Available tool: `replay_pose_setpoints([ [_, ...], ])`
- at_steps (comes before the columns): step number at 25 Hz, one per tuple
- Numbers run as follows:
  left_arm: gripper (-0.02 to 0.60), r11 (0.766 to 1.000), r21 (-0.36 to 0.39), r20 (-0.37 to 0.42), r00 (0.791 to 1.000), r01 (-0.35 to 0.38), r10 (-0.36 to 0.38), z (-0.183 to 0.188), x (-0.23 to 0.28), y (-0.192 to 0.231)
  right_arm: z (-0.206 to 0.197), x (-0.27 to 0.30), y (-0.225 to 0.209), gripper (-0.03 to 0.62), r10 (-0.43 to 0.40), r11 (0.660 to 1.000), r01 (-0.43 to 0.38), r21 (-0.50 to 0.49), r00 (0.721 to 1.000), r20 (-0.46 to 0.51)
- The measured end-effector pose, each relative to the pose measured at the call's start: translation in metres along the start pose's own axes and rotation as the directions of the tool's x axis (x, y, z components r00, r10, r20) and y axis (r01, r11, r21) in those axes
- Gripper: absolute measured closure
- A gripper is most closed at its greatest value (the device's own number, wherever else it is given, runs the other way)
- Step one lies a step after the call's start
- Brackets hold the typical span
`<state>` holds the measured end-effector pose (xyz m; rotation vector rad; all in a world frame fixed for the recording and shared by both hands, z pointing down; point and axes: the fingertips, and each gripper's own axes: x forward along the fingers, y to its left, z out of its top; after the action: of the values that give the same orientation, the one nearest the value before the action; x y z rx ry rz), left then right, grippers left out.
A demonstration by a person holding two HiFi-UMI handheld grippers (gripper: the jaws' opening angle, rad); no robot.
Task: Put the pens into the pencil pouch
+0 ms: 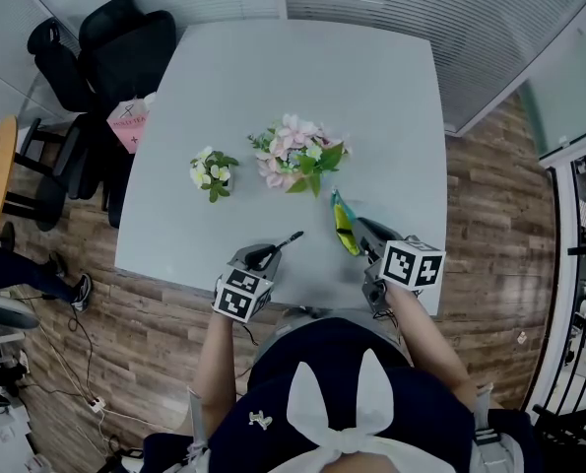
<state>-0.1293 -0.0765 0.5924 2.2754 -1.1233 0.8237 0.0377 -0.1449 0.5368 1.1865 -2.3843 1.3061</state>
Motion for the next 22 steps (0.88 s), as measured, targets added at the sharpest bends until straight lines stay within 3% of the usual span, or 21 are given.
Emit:
replay_pose_setpoints([
  [7,0.529,0.999,0.033,0.036,0.999,0.013,-0.014,0.027,-0.012,0.002,0.0,0.0,0.002,0.551,-0.001,1.0,0.001,0.001,1.0,0.0],
  [14,0.529,1.0,-0.003,0.062,0.998,0.012,-0.012,0.032,-0.016,0.006,0.0,-0.001,0.003,0.551,-0.004,1.0,0.004,-0.001,1.0,-0.007],
  [22,0.529,0.999,-0.032,0.152,0.988,0.025,-0.02,0.06,-0.034,0.009,-0.001,0.0,0.003,0.551,-0.003,1.0,0.003,0.001,1.0,-0.003],
])
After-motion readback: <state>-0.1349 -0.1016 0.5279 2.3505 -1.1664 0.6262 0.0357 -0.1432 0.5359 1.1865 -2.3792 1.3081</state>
